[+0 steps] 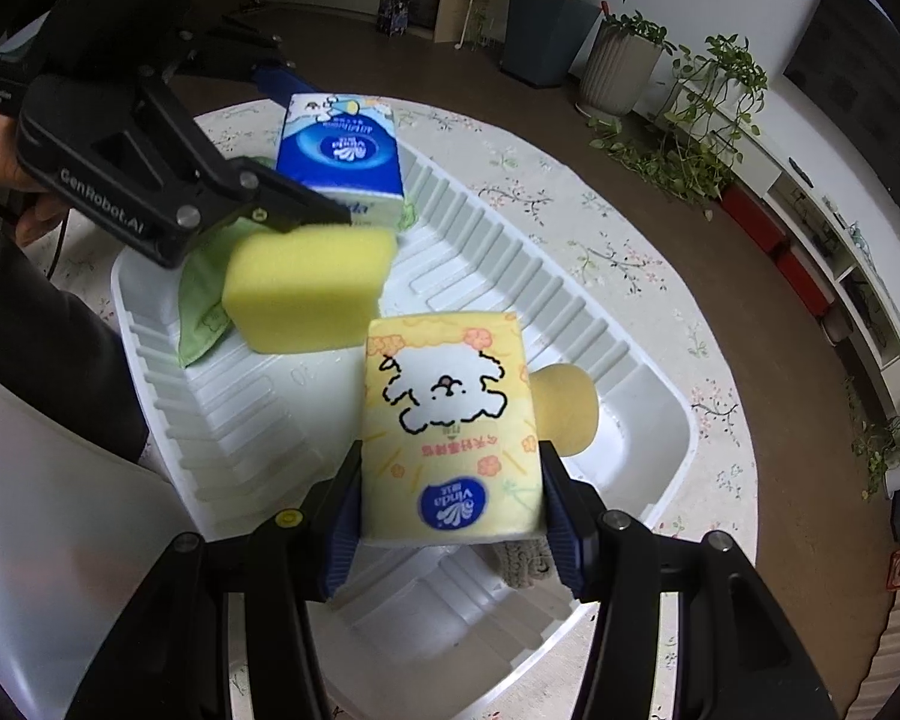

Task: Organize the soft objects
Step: 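Open both tools to drop the tissue packs into the tray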

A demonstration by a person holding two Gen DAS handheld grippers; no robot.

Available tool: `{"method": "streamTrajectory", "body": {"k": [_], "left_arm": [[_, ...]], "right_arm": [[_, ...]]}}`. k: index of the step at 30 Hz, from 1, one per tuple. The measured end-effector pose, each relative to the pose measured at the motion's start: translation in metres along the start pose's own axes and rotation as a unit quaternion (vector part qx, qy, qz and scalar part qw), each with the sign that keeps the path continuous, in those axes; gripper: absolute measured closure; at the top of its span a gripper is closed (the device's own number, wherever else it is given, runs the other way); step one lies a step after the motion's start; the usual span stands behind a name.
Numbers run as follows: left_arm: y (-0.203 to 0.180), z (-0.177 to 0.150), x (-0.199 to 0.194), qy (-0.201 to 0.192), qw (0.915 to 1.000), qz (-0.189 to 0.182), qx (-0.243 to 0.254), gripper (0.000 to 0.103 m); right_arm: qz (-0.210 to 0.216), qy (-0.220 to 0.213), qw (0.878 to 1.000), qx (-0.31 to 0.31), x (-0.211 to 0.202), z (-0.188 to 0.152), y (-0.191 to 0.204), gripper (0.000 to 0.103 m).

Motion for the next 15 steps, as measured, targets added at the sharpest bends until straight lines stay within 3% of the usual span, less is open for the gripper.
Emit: {"method": "streamTrajectory", "body": {"k": [4, 9, 15], "left_arm": [[-0.002, -0.002, 0.002, 0.005, 1.0000, -0.003, 0.001, 0.026], [0.000, -0.002, 0.000, 0.001, 0.9999, -0.013, -0.008, 0.011], [-0.001, -0.001, -0.008, -0.010, 0.9998, -0.015, -0.012, 0.010]], "right_arm": [[0.001, -0.006, 1.000, 0.009, 0.000, -0.001, -0.003, 0.046], [0.000, -0.013, 1.000, 0.018, -0.004, -0.005, -0.006, 0.032], [-0.008, -0.026, 0.999, 0.026, -0.013, -0.008, -0.011, 0.027]]}}
Point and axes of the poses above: each gripper's, at about its wrist camera, not at the fingertips, and x roughly the way its jaws point, y to its left, z to its top, the point moved 3 cm from there along x, roughly the way its jaws point, and after that the axes turned 8 degrees about y, right-handed, at the moved point
